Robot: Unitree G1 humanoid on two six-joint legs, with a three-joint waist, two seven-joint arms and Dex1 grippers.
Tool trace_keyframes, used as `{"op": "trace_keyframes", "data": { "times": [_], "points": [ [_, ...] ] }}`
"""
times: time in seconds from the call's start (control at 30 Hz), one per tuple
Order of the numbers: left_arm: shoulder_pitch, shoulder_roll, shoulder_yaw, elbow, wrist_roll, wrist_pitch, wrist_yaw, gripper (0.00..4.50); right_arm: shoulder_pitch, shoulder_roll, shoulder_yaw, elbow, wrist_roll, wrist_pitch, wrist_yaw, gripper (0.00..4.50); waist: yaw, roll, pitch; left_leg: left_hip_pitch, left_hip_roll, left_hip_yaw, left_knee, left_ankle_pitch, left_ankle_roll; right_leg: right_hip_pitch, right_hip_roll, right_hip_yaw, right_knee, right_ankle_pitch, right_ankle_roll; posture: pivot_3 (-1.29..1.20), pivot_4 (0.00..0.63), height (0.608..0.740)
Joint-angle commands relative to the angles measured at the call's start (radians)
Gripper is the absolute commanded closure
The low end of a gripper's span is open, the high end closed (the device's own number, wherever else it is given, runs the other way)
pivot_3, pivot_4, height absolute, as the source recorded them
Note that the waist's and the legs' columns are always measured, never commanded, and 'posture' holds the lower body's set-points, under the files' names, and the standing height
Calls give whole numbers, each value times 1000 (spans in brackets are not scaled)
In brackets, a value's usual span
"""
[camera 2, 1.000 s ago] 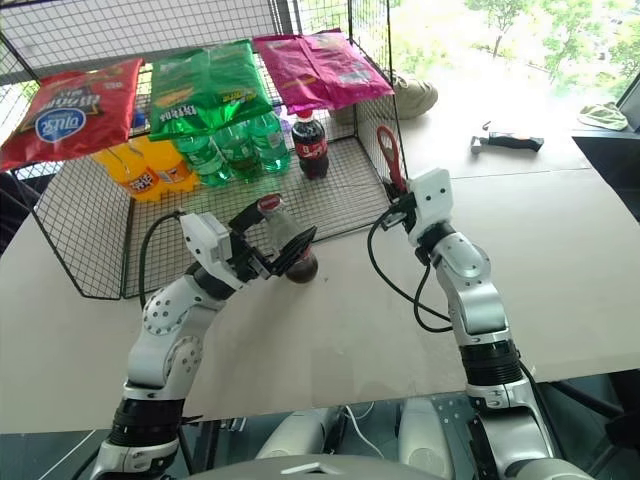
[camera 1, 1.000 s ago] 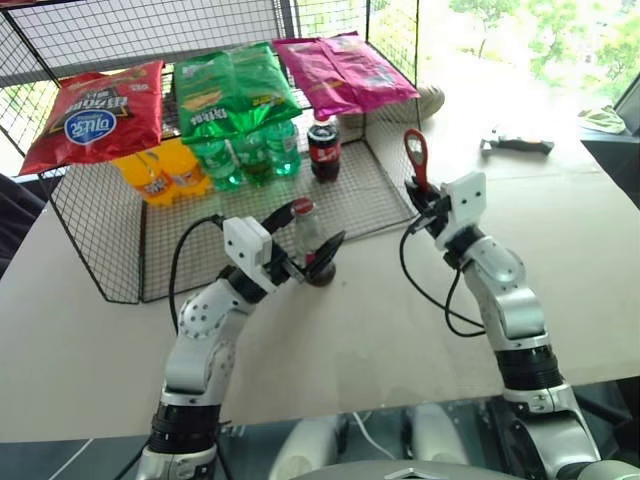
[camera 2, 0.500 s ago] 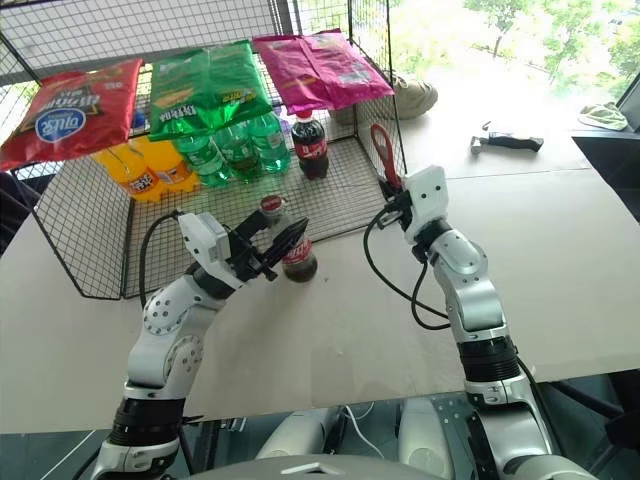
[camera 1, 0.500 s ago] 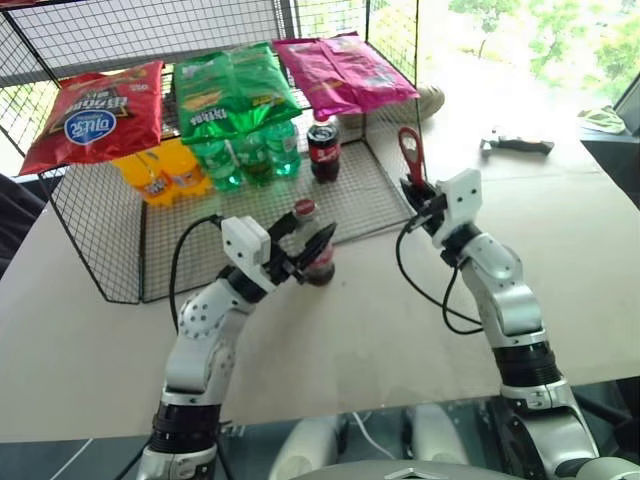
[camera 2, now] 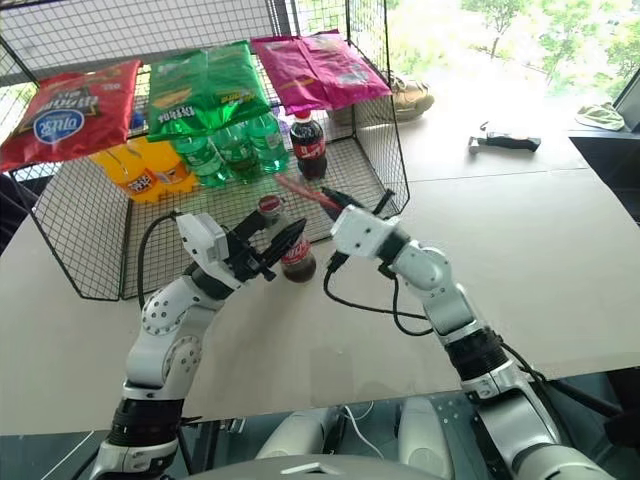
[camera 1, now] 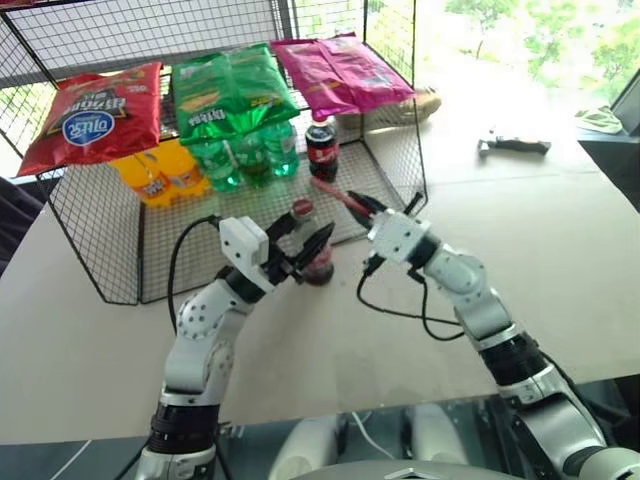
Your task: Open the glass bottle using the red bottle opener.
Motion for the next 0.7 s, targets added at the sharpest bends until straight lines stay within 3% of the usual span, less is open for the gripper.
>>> {"op": "trace_keyframes", "data": {
  "times": [0.03, 0.27, 0.7],
  "points": [
    [-7, 3, 6, 11, -3, 4, 4, 2596, -57, 28, 32, 96, -62, -119, -60, 4500, 0, 0, 0, 1, 1, 1, 0, 0, 0, 0, 1, 1, 0, 1, -1, 0, 150, 740],
    [-14, 3, 6, 22, -9, 5, 8, 2596, -100, 13, 80, 231, -215, -264, -167, 4500, 1, -1, 0, 2, 4, 4, 0, 0, 0, 0, 4, 5, 0, 2, -2, 0, 150, 740],
    [-18, 4, 6, 38, -11, 5, 0, 2596, -213, -15, 133, 324, -512, -310, -477, 4500, 2, -2, -1, 16, 9, 17, -13, 1, -2, 2, 9, 19, 0, 2, -3, 0, 150, 740]
  ]
}}
